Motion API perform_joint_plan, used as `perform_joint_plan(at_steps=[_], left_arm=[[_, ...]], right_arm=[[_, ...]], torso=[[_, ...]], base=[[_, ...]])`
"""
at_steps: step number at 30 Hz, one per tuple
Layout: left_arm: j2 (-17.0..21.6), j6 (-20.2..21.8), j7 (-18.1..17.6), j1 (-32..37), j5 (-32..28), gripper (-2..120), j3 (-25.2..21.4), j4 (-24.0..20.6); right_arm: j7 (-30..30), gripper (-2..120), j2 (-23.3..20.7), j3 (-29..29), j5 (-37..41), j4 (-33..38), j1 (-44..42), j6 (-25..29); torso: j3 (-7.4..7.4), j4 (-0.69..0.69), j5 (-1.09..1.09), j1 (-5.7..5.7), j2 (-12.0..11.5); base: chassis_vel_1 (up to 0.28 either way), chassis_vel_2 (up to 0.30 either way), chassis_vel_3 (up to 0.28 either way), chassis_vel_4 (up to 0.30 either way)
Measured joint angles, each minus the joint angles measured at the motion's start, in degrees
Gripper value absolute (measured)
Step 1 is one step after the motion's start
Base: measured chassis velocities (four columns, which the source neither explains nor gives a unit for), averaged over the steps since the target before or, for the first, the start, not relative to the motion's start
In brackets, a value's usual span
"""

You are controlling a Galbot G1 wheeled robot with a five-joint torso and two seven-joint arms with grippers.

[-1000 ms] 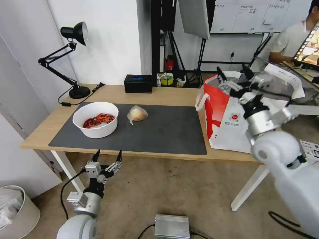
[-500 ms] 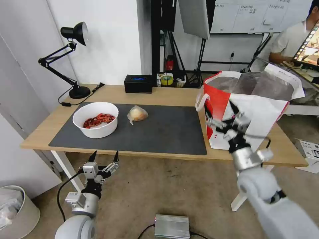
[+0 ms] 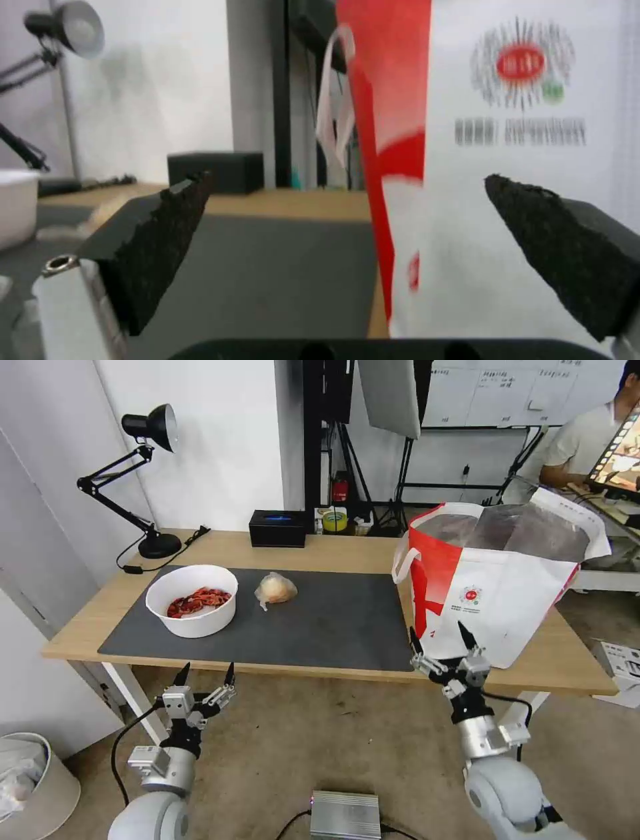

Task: Pick up the trash from the table and place it into the takeout bag.

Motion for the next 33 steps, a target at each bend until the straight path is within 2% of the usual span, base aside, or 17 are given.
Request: perform_joint_plan(at_steps=[9, 26, 33], left_arm=[[-0.4, -0.3, 0.4, 0.3, 0.1, 100, 0.2, -0.2], [-1.6, -0.5, 1.1, 0.5, 0.7, 100, 0.4, -0.4], [-1.9, -0.5, 1.4, 1.0, 1.0, 100, 0.2, -0.6]], right_arm=[[0.7, 100, 2.4, -1.0, -3.4, 0.8, -5.0, 0.5], [1.5, 100, 2.9, -2.2, -5.1, 1.3, -6.7, 1.0], [2.3, 100, 2.7, -2.1, -5.1, 1.8, -7.5, -1.5]], torso=[[0.0, 0.0, 0.0, 0.0, 0.0], [0.0, 0.0, 0.0, 0.01, 0.0], [0.0, 0.0, 0.0, 0.01, 0.0]], base=[[0.0, 0.0, 0.0, 0.0], [0.0, 0.0, 0.0, 0.0], [0.0, 0.0, 0.0, 0.0]])
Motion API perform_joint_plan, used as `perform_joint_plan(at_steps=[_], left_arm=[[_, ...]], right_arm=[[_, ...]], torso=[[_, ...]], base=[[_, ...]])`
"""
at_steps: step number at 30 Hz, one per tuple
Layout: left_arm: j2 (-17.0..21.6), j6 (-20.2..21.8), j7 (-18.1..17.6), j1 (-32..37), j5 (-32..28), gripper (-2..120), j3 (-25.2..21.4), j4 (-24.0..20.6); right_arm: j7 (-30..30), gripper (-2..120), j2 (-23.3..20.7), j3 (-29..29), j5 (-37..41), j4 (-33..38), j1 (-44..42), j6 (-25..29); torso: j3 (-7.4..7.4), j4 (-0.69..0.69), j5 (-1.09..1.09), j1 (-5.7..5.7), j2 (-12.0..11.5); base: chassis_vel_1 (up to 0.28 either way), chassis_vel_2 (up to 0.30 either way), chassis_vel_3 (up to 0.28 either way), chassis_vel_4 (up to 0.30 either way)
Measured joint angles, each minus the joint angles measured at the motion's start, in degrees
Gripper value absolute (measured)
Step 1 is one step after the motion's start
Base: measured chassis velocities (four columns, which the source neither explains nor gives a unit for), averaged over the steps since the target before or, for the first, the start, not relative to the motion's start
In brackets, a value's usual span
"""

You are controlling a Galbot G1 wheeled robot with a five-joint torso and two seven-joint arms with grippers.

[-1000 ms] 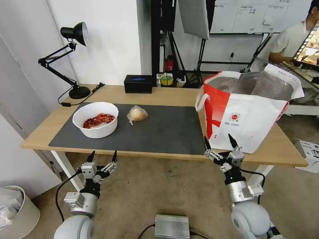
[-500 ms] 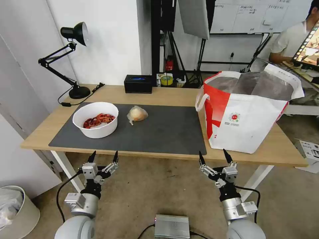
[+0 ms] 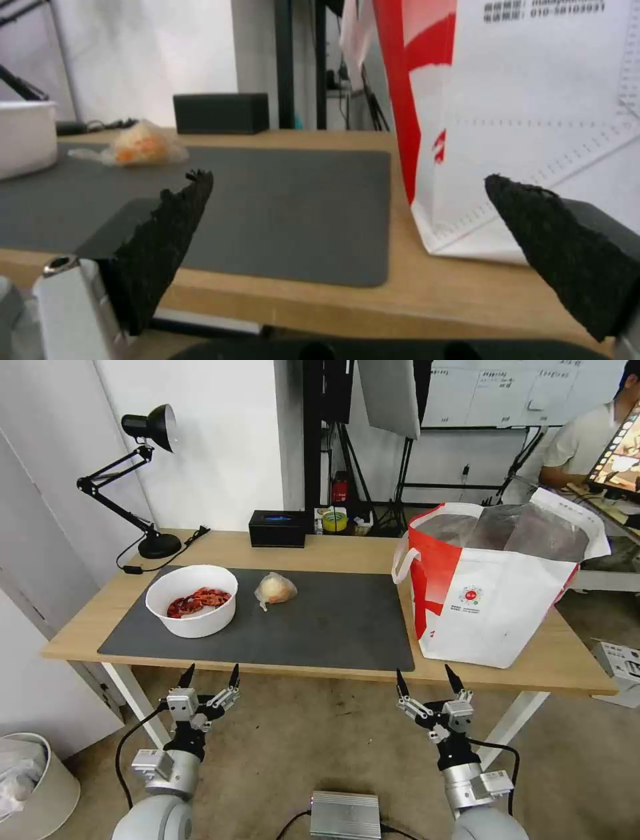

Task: Pick up the trash from the table and place it into the takeout bag.

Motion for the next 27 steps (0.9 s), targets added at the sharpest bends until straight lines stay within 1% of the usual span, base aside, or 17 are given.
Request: perform_joint_plan(at_steps=[7, 18, 23, 25, 26, 27], left_arm=[[-0.5, 0.0, 0.0, 0.5, 0.4, 100, 0.0, -0.3], [-0.8, -0.1, 0.0, 1.1, 0.8, 100, 0.0, -0.6], [-0.8, -0.1, 0.0, 1.3, 0.8, 100, -0.1, -0.6], [-0.7, -0.2, 0.0, 1.5, 0.8, 100, -0.1, -0.6], [-0.7, -0.2, 0.0, 1.5, 0.8, 100, -0.1, -0.6], [-0.7, -0.2, 0.1, 1.5, 0.7, 100, -0.1, -0.6]], right_arm=[[0.3, 100, -0.3, 0.2, 0.1, 0.1, -0.3, -1.5], [0.2, 100, -0.9, -0.2, 1.0, 0.1, 0.1, -1.6], [-0.6, 100, -1.3, -0.8, 2.7, 0.4, 2.1, -2.0], [-1.0, 100, -1.9, -1.6, 3.7, 0.4, 5.1, -2.8], [-1.0, 100, -1.9, -1.6, 3.7, 0.4, 5.1, -2.8], [-1.0, 100, -2.2, -2.3, 4.2, 0.4, 7.4, -3.4]], torso=[[0.0, 0.0, 0.0, 0.0, 0.0], [0.0, 0.0, 0.0, 0.0, 0.0], [0.0, -0.01, 0.0, 0.0, 0.0], [0.0, -0.01, 0.0, 0.0, 0.0], [0.0, -0.01, 0.0, 0.0, 0.0], [0.0, -0.01, 0.0, 0.0, 0.0]], base=[[0.0, 0.0, 0.0, 0.0], [0.0, 0.0, 0.0, 0.0], [0.0, 0.0, 0.0, 0.0], [0.0, 0.0, 0.0, 0.0], [0.0, 0.0, 0.0, 0.0], [0.0, 0.0, 0.0, 0.0]])
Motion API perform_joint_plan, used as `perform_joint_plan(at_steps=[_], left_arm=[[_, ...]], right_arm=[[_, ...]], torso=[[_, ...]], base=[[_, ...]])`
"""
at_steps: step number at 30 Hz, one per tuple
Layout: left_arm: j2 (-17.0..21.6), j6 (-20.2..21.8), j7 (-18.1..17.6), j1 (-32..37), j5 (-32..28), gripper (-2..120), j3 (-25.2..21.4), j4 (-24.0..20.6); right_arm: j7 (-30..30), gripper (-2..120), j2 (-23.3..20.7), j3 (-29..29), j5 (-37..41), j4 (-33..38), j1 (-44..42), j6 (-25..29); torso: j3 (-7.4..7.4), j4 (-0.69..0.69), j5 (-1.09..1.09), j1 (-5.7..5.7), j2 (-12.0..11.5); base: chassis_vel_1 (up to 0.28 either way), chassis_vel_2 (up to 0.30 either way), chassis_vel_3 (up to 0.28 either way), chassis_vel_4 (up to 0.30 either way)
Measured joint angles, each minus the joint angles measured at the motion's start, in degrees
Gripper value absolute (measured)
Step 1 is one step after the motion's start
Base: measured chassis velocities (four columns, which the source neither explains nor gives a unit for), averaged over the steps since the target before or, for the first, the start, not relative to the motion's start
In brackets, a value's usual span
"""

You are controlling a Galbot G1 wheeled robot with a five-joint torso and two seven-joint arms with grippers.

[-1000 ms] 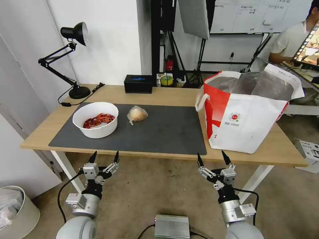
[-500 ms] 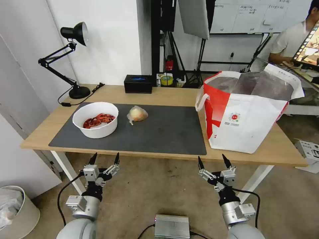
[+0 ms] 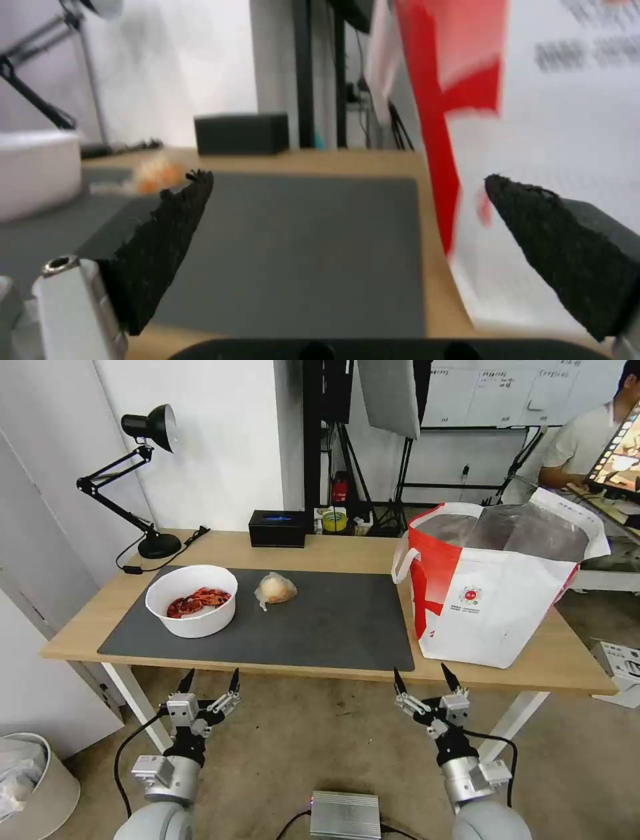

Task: Pick up the trash from the table and place it into the takeout bag.

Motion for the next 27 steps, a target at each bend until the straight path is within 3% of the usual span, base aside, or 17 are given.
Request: perform_joint_plan(at_steps=[16, 27], left_arm=[[0.2, 0.0, 0.0, -0.4, -0.8, 100, -0.6, 0.1], [-0.6, -0.2, 0.1, 0.0, -0.9, 100, -1.0, -0.7]], right_arm=[[1.4, 100, -0.5, -11.6, 4.9, -6.9, 22.0, -4.1], [0.7, 100, 2.2, -23.5, 9.9, -21.3, 41.6, -5.7]], torso=[[0.0, 0.01, -0.01, 0.0, 0.0], [0.0, 0.0, -0.01, 0.0, 0.0]], base=[[0.0, 0.0, 0.0, 0.0], [0.0, 0.0, 0.0, 0.0]])
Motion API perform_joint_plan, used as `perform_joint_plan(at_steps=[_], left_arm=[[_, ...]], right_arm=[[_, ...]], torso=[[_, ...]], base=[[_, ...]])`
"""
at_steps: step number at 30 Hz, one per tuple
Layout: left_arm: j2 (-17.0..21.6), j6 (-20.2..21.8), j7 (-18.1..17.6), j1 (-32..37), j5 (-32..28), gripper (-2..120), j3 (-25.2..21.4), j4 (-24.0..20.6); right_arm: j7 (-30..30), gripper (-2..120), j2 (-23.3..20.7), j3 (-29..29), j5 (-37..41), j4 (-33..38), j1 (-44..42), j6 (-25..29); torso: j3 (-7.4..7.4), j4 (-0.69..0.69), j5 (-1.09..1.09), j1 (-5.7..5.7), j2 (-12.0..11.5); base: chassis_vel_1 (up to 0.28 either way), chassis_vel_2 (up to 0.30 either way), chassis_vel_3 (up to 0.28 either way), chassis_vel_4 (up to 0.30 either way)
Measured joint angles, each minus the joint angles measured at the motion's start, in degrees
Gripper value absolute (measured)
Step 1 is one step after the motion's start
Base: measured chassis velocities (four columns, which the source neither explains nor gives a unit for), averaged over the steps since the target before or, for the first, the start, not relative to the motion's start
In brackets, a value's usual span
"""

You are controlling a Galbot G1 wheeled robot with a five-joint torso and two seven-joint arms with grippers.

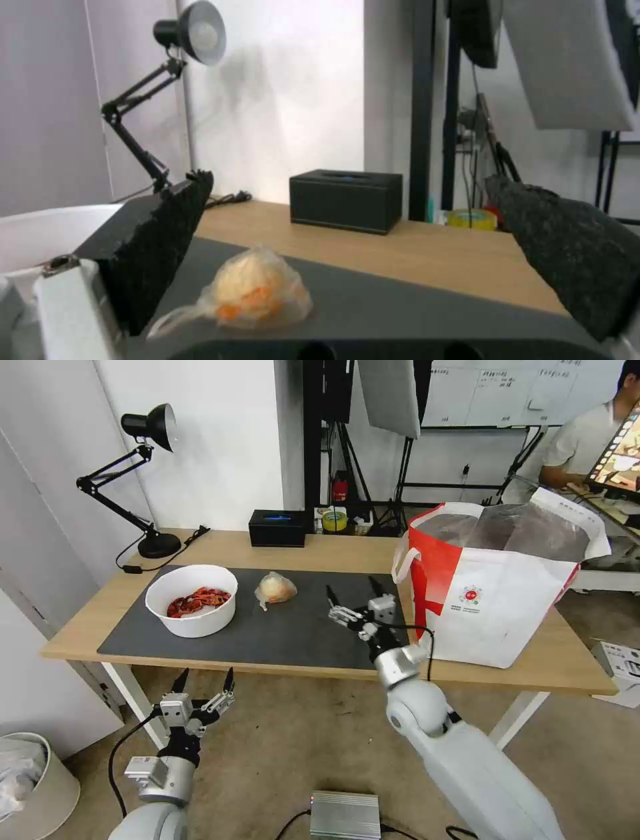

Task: Pick up the trash from the table and place it into the takeout bag.

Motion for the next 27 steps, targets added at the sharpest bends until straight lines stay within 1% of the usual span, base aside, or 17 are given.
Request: perform_joint_plan(at_steps=[1, 4, 5, 8, 9, 11, 12, 14, 15, 18, 19, 22, 23, 26, 27], left_arm=[[0.0, 0.0, 0.0, 0.0, 0.0, 100, 0.0, 0.0], [-0.5, 0.0, 0.0, 0.4, 0.3, 100, 0.1, -0.2], [-0.5, 0.0, 0.0, 0.4, 0.3, 100, 0.1, -0.2], [-1.0, -0.2, 0.0, 0.8, 0.6, 100, 0.1, -0.3], [-1.0, -0.2, 0.0, 0.8, 0.6, 100, 0.1, -0.3], [-1.3, -0.3, 0.1, 1.1, 0.9, 100, 0.0, -0.4], [-1.3, -0.3, 0.1, 1.1, 0.9, 100, 0.0, -0.4], [-1.7, -0.4, 0.1, 1.4, 1.0, 100, -0.1, -0.6], [-1.7, -0.4, 0.1, 1.4, 1.0, 100, -0.1, -0.6], [-2.0, -0.5, 0.1, 1.7, 1.1, 100, -0.2, -0.8], [-2.0, -0.5, 0.1, 1.7, 1.1, 100, -0.2, -0.8], [-2.2, -0.6, 0.1, 1.8, 1.1, 100, -0.4, -0.8], [-2.2, -0.6, 0.1, 1.8, 1.1, 100, -0.4, -0.8], [-2.3, -0.7, 0.1, 2.0, 1.1, 100, -0.4, -0.8], [-2.3, -0.7, 0.1, 2.0, 1.1, 100, -0.4, -0.8]], right_arm=[[0.0, 100, 0.0, 0.0, 0.0, 0.0, 0.0, 0.0], [-1.4, 100, 2.1, -2.0, 0.9, -6.4, 6.7, -0.2], [-1.4, 100, 2.1, -2.0, 0.9, -6.4, 6.7, -0.2], [-2.8, 100, 4.9, -3.4, 1.7, -12.4, 12.6, -0.3], [-2.8, 100, 4.9, -3.4, 1.7, -12.4, 12.6, -0.3], [-3.9, 100, 7.3, -4.4, 3.1, -16.6, 16.1, -1.0], [-3.9, 100, 7.3, -4.4, 3.1, -16.6, 16.1, -1.0], [-4.9, 100, 9.6, -5.4, 4.6, -20.6, 18.7, -1.9], [-4.9, 100, 9.6, -5.4, 4.6, -20.6, 18.7, -1.9], [-6.6, 100, 13.0, -6.3, 5.0, -26.6, 21.8, -2.9], [-6.6, 100, 13.0, -6.3, 5.0, -26.6, 21.8, -2.9], [-7.6, 100, 15.9, -6.3, 4.9, -31.0, 24.5, -5.3], [-7.6, 100, 15.9, -6.3, 4.9, -31.0, 24.5, -5.3], [-8.8, 100, 18.0, -6.4, 4.7, -34.5, 27.0, -9.5], [-9.2, 100, 18.5, -6.6, 4.2, -35.7, 27.9, -11.8]], torso=[[0.0, 0.0, 0.0, 0.0, 0.0], [0.0, 0.0, 0.0, 0.0, 0.0], [0.0, 0.0, 0.0, 0.0, 0.0], [0.0, 0.0, 0.0, 0.01, 0.0], [0.0, 0.0, 0.0, 0.01, 0.0], [0.0, 0.01, -0.01, 0.0, 0.0], [0.0, 0.01, -0.01, 0.0, 0.0], [0.0, 0.0, 0.0, 0.0, 0.0], [0.0, 0.0, 0.0, 0.0, 0.0], [0.0, 0.01, 0.0, 0.0, 0.0], [0.0, 0.01, 0.0, 0.0, 0.0], [0.0, 0.01, 0.0, 0.0, 0.0], [0.0, 0.01, 0.0, 0.0, 0.0], [0.0, 0.01, 0.0, 0.0, 0.0], [0.0, 0.02, 0.0, -0.01, 0.0]], base=[[0.0, 0.0, 0.0, 0.0], [0.0, 0.0, 0.0, 0.0], [0.0, 0.0, 0.0, 0.0], [0.0, 0.0, 0.0, 0.0], [0.0, 0.0, 0.0, 0.0], [0.0, 0.0, 0.0, 0.0], [0.0, 0.0, 0.0, 0.0], [0.0, 0.0, 0.0, 0.0], [0.0, 0.0, 0.0, 0.0], [0.0, 0.0, 0.0, 0.0], [0.0, 0.0, 0.0, 0.0], [0.0, 0.0, 0.0, 0.0], [0.0, 0.0, 0.0, 0.0], [0.0, 0.0, 0.0, 0.0], [0.0, 0.0, 0.0, 0.0]])
